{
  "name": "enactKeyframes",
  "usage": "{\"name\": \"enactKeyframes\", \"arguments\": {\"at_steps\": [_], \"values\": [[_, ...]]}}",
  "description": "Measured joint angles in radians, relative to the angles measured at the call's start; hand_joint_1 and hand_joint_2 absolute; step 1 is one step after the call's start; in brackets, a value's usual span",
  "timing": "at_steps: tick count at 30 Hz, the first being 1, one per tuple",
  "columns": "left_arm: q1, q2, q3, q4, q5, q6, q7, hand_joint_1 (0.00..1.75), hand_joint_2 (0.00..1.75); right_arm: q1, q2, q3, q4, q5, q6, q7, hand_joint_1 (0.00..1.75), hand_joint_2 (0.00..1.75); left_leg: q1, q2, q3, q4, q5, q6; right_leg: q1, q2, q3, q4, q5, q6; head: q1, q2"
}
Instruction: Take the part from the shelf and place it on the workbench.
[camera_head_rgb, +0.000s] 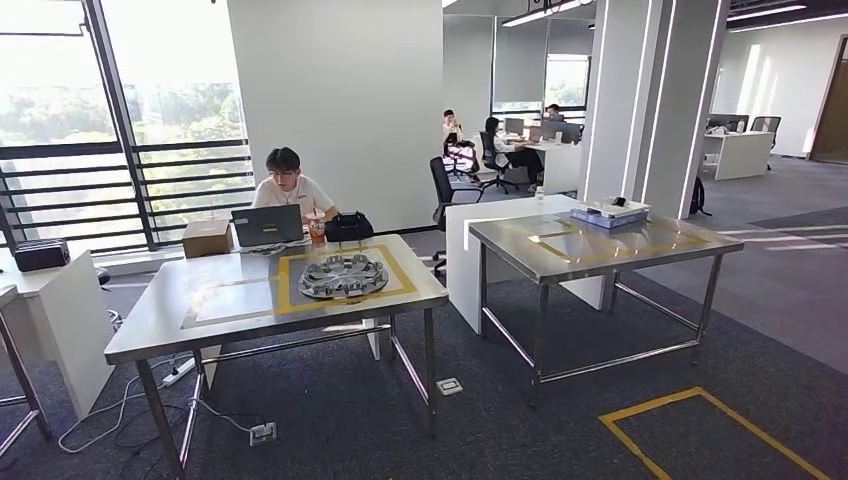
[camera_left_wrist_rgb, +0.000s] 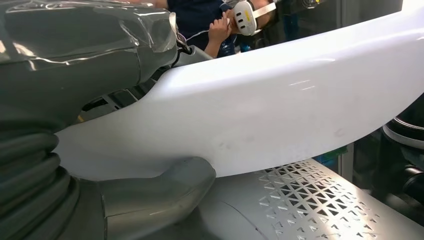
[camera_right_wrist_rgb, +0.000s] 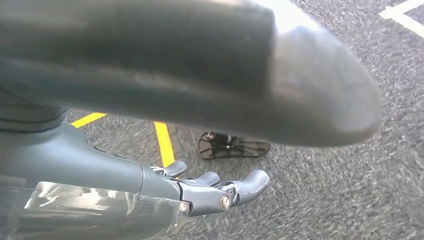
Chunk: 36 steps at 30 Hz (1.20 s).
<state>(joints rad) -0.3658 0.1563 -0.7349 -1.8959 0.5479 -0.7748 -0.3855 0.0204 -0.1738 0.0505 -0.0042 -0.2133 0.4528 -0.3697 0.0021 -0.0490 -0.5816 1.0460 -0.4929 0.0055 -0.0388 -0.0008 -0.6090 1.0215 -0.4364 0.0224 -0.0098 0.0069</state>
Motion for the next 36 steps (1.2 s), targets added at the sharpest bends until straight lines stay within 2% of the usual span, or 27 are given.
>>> {"name": "enactKeyframes", "arguments": {"at_steps": [1,3,4,5,6,7,9,10,11,13,15,16,18,19,20,21,22,23,24,25,26,28,30,32,34,35,36], "values": [[0.002,0.000,0.004,-0.002,0.000,-0.005,0.000,1.75,1.75,0.001,0.000,0.002,0.000,-0.002,0.000,-0.001,0.00,0.00,0.002,0.015,-0.019,0.040,-0.023,-0.005,-0.002,-0.001,0.002,-0.001,-0.001,-0.006,-0.001,0.000],[0.006,0.001,0.010,-0.003,0.000,-0.009,-0.001,1.75,1.75,0.005,-0.001,0.005,0.000,-0.002,-0.001,-0.003,0.00,0.00,0.005,0.039,-0.087,0.175,-0.085,-0.013,0.001,-0.004,0.003,-0.001,-0.004,-0.014,-0.004,0.000],[0.008,0.002,0.011,-0.003,0.000,-0.010,-0.001,1.75,1.75,0.006,-0.002,0.006,0.000,-0.002,-0.002,-0.003,0.00,0.00,0.007,0.043,-0.120,0.236,-0.105,-0.015,0.002,-0.005,0.004,-0.001,-0.005,-0.015,-0.004,0.000],[0.012,0.002,0.012,-0.003,0.000,-0.010,-0.001,1.75,1.75,0.007,-0.002,0.007,0.000,-0.003,-0.002,-0.003,0.00,0.00,0.008,0.044,-0.140,0.269,-0.108,-0.016,0.003,-0.006,0.004,-0.001,-0.007,-0.016,-0.005,0.000],[0.014,0.003,0.014,-0.003,0.000,-0.011,-0.001,1.75,1.75,0.007,-0.002,0.007,0.000,-0.003,-0.002,-0.003,0.00,0.00,0.009,0.044,-0.141,0.260,-0.091,-0.015,0.004,-0.007,0.006,0.000,-0.008,-0.016,-0.006,0.000],[0.015,0.004,0.015,-0.004,0.000,-0.011,-0.001,1.75,1.75,0.007,-0.002,0.008,0.000,-0.003,-0.003,-0.003,0.00,0.00,0.008,0.045,-0.120,0.212,-0.058,-0.012,0.005,-0.007,0.009,-0.001,-0.009,-0.016,-0.006,0.000],[0.015,0.004,0.019,-0.006,0.000,-0.012,-0.001,1.75,1.75,0.007,-0.001,0.008,0.000,-0.003,-0.003,-0.003,0.00,0.00,0.003,0.054,-0.051,0.069,0.007,0.002,0.009,-0.007,0.015,0.000,-0.012,-0.012,-0.008,0.000],[0.015,0.004,0.021,-0.008,0.000,-0.012,-0.001,1.75,1.75,0.008,0.000,0.008,0.000,-0.003,-0.003,-0.004,0.00,0.00,-0.001,0.059,-0.026,0.016,0.024,0.008,0.011,-0.008,0.017,0.000,-0.014,-0.009,-0.008,0.000],[0.015,0.005,0.022,-0.009,0.000,-0.012,-0.001,1.75,1.75,0.008,0.000,0.008,0.000,-0.003,-0.003,-0.004,0.00,0.00,-0.005,0.063,-0.012,-0.012,0.028,0.013,0.013,-0.009,0.019,-0.001,-0.016,-0.005,-0.007,0.000],[0.015,0.005,0.024,-0.010,0.000,-0.012,-0.002,1.75,1.75,0.008,0.001,0.008,0.000,-0.003,-0.003,-0.004,0.00,0.00,-0.010,0.060,-0.007,-0.025,0.027,0.019,0.013,-0.015,0.023,-0.007,-0.016,0.006,-0.007,0.000],[0.015,0.005,0.024,-0.012,0.000,-0.012,-0.002,1.75,1.75,0.008,0.001,0.008,0.000,-0.003,-0.003,-0.004,0.00,0.00,-0.007,0.055,0.009,-0.044,0.038,0.030,0.012,-0.017,0.019,0.006,-0.026,0.013,-0.006,0.000],[0.014,0.003,0.024,-0.014,0.001,-0.012,-0.002,1.75,1.75,0.008,0.000,0.008,0.000,-0.003,-0.003,-0.004,0.00,0.00,-0.004,0.052,0.018,-0.054,0.045,0.036,0.013,-0.015,0.006,0.037,-0.042,0.011,-0.005,0.000],[0.016,0.001,0.023,-0.014,0.001,-0.012,-0.002,1.75,1.75,0.009,-0.002,0.009,0.000,-0.003,-0.003,-0.004,0.00,0.00,-0.003,0.048,0.023,-0.061,0.050,0.043,0.014,-0.007,-0.054,0.156,-0.093,0.004,-0.002,0.000],[0.017,0.001,0.023,-0.014,0.001,-0.012,-0.002,1.75,1.75,0.009,-0.002,0.009,0.000,-0.003,-0.004,-0.004,0.00,0.00,-0.005,0.046,0.023,-0.061,0.049,0.043,0.014,-0.005,-0.087,0.218,-0.114,0.004,0.000,0.000],[0.019,0.001,0.022,-0.014,0.000,-0.012,-0.002,1.75,1.75,0.009,-0.003,0.009,0.000,-0.003,-0.004,-0.004,0.00,0.00,-0.006,0.042,0.022,-0.060,0.048,0.043,0.014,-0.004,-0.108,0.254,-0.122,0.007,0.001,0.000],[0.019,0.001,0.022,-0.013,0.000,-0.012,-0.002,1.75,1.75,0.010,-0.003,0.009,0.000,-0.003,-0.004,-0.004,0.00,0.00,-0.006,0.039,0.023,-0.060,0.047,0.042,0.013,-0.004,-0.111,0.253,-0.115,0.013,0.002,0.000],[0.020,0.001,0.022,-0.013,0.000,-0.012,-0.002,1.75,1.75,0.011,-0.003,0.009,0.000,-0.003,-0.004,-0.004,0.00,0.00,-0.006,0.035,0.024,-0.058,0.045,0.040,0.012,-0.004,-0.093,0.211,-0.093,0.022,0.003,0.000],[0.020,0.001,0.022,-0.013,0.000,-0.012,-0.002,1.75,1.75,0.011,-0.004,0.009,0.000,-0.003,-0.004,-0.004,0.00,0.00,-0.006,0.032,0.025,-0.055,0.042,0.036,0.010,-0.004,-0.059,0.139,-0.062,0.031,0.004,0.000],[0.020,0.001,0.022,-0.013,0.000,-0.012,-0.002,1.75,1.75,0.011,-0.005,0.009,0.000,-0.003,-0.004,-0.004,0.00,0.00,-0.007,0.030,0.026,-0.051,0.037,0.031,0.010,-0.003,-0.027,0.073,-0.037,0.035,0.005,0.000],[0.020,0.000,0.022,-0.013,0.000,-0.012,-0.002,1.75,1.75,0.010,-0.006,0.009,0.000,-0.003,-0.005,-0.004,0.00,0.00,-0.009,0.029,0.025,-0.045,0.032,0.026,0.010,-0.002,-0.001,0.023,-0.019,0.032,0.005,0.000],[0.020,0.000,0.023,-0.014,0.000,-0.012,-0.002,1.75,1.75,0.009,-0.006,0.009,0.000,-0.003,-0.005,-0.004,0.00,0.00,-0.012,0.029,0.024,-0.040,0.027,0.021,0.011,-0.001,0.013,-0.003,-0.011,0.026,0.004,0.000],[0.019,0.000,0.023,-0.014,0.000,-0.012,-0.002,1.75,1.75,0.008,-0.005,0.009,0.000,-0.003,-0.005,-0.004,0.00,0.00,-0.012,0.029,0.022,-0.036,0.022,0.016,0.013,0.000,0.016,-0.007,-0.010,0.009,0.002,0.000],[0.019,0.000,0.024,-0.014,0.000,-0.012,-0.002,1.75,1.75,0.008,-0.005,0.009,0.000,-0.003,-0.005,-0.004,0.00,0.00,-0.008,0.032,0.016,-0.023,0.011,0.009,0.010,0.000,0.019,-0.008,-0.011,-0.002,0.000,0.000],[0.019,0.001,0.024,-0.014,0.001,-0.012,-0.002,1.75,1.75,0.008,-0.005,0.009,0.000,-0.003,-0.005,-0.004,0.00,0.00,-0.004,0.038,-0.022,0.059,-0.035,-0.002,0.006,0.000,0.022,-0.010,-0.012,-0.012,-0.003,0.000],[0.020,0.001,0.024,-0.014,0.001,-0.012,-0.002,1.75,1.75,0.008,-0.006,0.009,0.000,-0.003,-0.005,-0.004,0.00,0.00,0.001,0.042,-0.092,0.199,-0.094,-0.009,0.008,0.000,0.023,-0.010,-0.014,-0.016,-0.005,0.000],[0.021,0.002,0.024,-0.014,0.001,-0.012,-0.002,1.75,1.75,0.009,-0.006,0.009,0.000,-0.003,-0.005,-0.004,0.00,0.00,0.002,0.043,-0.121,0.250,-0.107,-0.011,0.008,0.000,0.023,-0.009,-0.015,-0.017,-0.005,0.000],[0.021,0.003,0.024,-0.014,0.001,-0.012,-0.002,1.75,1.75,0.009,-0.006,0.009,0.000,-0.003,-0.005,-0.004,0.00,0.00,0.003,0.044,-0.132,0.264,-0.100,-0.010,0.009,-0.001,0.024,-0.009,-0.015,-0.017,-0.006,0.000]]}}
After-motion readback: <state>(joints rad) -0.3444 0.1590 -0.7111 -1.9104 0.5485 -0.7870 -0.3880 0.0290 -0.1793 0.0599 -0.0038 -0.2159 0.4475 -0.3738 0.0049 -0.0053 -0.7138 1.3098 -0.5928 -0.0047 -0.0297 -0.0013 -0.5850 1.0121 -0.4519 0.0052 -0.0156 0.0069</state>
